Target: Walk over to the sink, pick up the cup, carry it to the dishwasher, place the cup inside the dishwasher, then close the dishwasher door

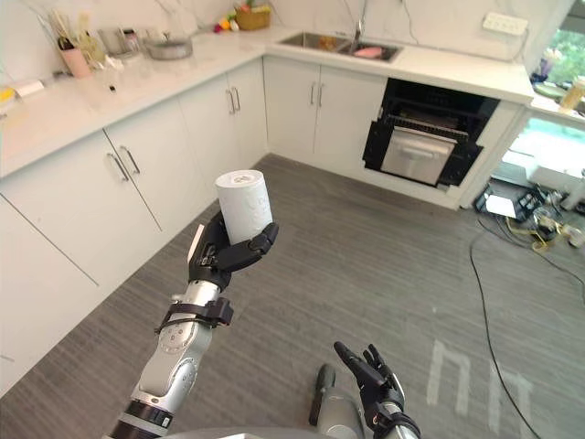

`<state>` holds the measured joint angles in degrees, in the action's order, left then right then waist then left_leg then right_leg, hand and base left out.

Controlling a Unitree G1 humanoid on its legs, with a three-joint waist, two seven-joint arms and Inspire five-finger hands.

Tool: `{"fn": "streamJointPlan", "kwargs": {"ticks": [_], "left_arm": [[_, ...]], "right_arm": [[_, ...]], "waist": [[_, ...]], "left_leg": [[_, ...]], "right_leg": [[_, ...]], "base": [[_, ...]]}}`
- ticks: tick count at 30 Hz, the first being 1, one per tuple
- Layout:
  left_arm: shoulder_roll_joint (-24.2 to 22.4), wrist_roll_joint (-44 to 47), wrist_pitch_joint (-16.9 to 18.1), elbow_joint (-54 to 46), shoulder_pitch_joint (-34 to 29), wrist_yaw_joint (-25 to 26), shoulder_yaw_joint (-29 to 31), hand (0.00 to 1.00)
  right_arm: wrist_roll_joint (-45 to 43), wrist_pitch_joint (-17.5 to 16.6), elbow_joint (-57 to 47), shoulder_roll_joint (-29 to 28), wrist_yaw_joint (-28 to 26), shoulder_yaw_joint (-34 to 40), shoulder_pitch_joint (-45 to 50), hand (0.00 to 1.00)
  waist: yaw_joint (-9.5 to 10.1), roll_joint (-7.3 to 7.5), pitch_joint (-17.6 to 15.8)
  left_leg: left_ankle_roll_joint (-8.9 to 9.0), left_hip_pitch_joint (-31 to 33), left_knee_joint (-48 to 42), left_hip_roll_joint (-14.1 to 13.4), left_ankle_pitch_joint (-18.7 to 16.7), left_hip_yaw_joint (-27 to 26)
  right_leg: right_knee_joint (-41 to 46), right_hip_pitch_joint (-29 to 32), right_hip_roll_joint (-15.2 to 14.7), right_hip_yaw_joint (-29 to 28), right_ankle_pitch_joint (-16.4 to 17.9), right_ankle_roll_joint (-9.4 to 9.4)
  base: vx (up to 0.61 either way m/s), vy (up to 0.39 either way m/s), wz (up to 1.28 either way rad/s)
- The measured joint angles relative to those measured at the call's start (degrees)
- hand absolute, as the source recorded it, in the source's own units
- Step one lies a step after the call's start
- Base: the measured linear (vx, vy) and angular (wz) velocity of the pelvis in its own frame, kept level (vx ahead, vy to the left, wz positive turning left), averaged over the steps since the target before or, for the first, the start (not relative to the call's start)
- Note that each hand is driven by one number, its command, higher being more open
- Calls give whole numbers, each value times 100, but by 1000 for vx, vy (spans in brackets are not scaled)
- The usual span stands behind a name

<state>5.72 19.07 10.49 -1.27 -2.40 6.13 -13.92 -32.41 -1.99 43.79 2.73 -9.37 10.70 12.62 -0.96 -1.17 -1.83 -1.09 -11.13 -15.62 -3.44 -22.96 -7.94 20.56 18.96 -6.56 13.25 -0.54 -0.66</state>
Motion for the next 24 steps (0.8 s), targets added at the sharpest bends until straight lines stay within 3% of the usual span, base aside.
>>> {"fn": "streamJointPlan", "kwargs": {"ticks": [1,2,4,5,7,8,10,11,13,14,15,16,17,18,19,20,21,22,23,24], "left_arm": [[-32,-1,1,-19,-66,6,9,0],[-142,-8,2,-25,-140,14,10,0],[-325,-120,3,-30,-235,31,12,0],[-381,-119,-2,-53,-268,87,33,0],[-405,-114,-15,-97,-287,102,86,0],[-435,-102,-16,-123,-346,82,223,0],[-474,-98,-17,-139,-435,42,410,0],[-474,-98,-20,-257,-558,21,590,0],[-479,-97,-21,-460,-745,6,761,0],[-473,-98,-21,-569,-854,8,770,0],[-468,-99,-22,-722,-972,2,762,0],[-467,-98,-19,-866,-1045,-3,758,0],[-461,-98,-17,-919,-1057,-3,758,0],[-438,-98,79,-956,-1083,-7,781,0],[-381,-93,177,-951,-1145,-7,809,0],[-371,-93,192,-948,-1159,-7,830,0],[-340,-101,236,-947,-1169,-29,867,0],[-362,-104,289,-948,-1146,-53,960,0],[-362,-105,311,-946,-1146,-51,1026,0],[-348,-107,314,-940,-1148,-45,1182,0]], "right_arm": [[-3,41,4,-24,66,-3,25,100],[-14,71,27,-40,192,28,15,100],[4,71,23,8,232,11,52,100],[184,-25,25,25,222,-8,143,100],[317,-119,21,24,217,-26,178,100],[336,-213,33,87,201,-29,247,100],[326,-347,33,139,173,-46,254,100],[324,-438,31,205,161,-163,153,100],[300,-597,12,319,145,-393,-78,100],[258,-679,-14,387,140,-512,-195,100],[224,-766,-128,425,136,-602,-290,100],[223,-861,-286,451,132,-673,-317,100],[224,-899,-381,458,126,-677,-302,100],[222,-963,-486,431,118,-752,-302,100],[206,-975,-611,391,147,-887,-339,100],[206,-993,-624,396,145,-904,-347,100],[200,-1042,-623,379,156,-931,-409,100],[196,-1049,-607,397,175,-948,-505,100],[188,-1035,-600,393,184,-933,-561,100],[84,-1025,-602,355,179,-900,-660,100]], "waist": [[5,-36,75],[-3,-112,110],[15,-194,99],[42,-240,110],[90,-264,104],[119,-250,94],[182,-223,76],[236,-222,72],[312,-179,49],[354,-175,47],[408,-190,37],[459,-206,33],[484,-207,31],[521,-180,29],[565,-64,59],[561,-52,63],[520,56,48],[447,168,8],[443,238,-6],[449,346,-56]], "left_leg": [[79,-26,-123,-35,69,-80],[108,329,-1074,-286,235,-299],[254,1002,-2666,-780,985,-363],[345,1623,-4035,-1295,1933,-365],[264,1990,-4805,-1542,1875,-365],[166,2357,-5182,-1590,1687,-351],[189,2646,-4878,-1531,1356,-426],[206,2815,-4194,-1500,1120,-583],[283,2879,-2387,-1212,1071,-767],[426,2854,-1291,-1011,1192,-786],[571,2885,-151,-815,1538,-812],[731,2997,354,-758,1804,-933],[776,3012,504,-753,1940,-1061],[541,2956,443,-726,2415,-1131],[232,2892,5,-555,2711,-966],[174,2910,-103,-502,2679,-892],[-97,2953,-507,-309,2302,-798],[-194,2945,-856,-121,1956,-760],[-242,2869,-952,-27,1795,-802],[-332,2598,-983,152,1557,-914]], "right_leg": [[79,-4,44,43,6,51],[115,-103,146,154,167,230],[-248,-547,372,241,279,273],[-630,-1015,666,243,451,409],[-746,-1290,800,182,602,472],[-857,-1632,858,87,764,554],[-1020,-1962,856,-76,887,536],[-1125,-2170,832,-241,943,486],[-1125,-2341,640,-306,925,285],[-1088,-2387,510,-298,930,180],[-1087,-2509,375,-372,986,86],[-1057,-2648,316,-396,1099,-72],[-990,-2738,272,-382,1205,-190],[-751,-2903,190,-422,1492,-351],[-341,-3000,-61,-508,1683,-364],[-251,-2995,-101,-525,1683,-362],[171,-2946,-309,-564,1626,-343],[711,-2849,-563,-584,1470,-550],[1079,-2750,-679,-616,1320,-792],[1862,-2538,-964,-703,846,-1274]], "base": [[694,-314,9],[561,-248,9],[668,-274,2],[562,-192,-10],[545,-150,-22],[417,-93,-27],[503,-58,-46],[609,-10,-73],[454,58,-66],[478,137,-50],[587,217,-48],[519,225,-33],[557,282,-30],[700,341,-33],[583,284,-29],[565,289,-9],[554,339,32],[554,339,36],[589,338,26],[467,242,0]]}}
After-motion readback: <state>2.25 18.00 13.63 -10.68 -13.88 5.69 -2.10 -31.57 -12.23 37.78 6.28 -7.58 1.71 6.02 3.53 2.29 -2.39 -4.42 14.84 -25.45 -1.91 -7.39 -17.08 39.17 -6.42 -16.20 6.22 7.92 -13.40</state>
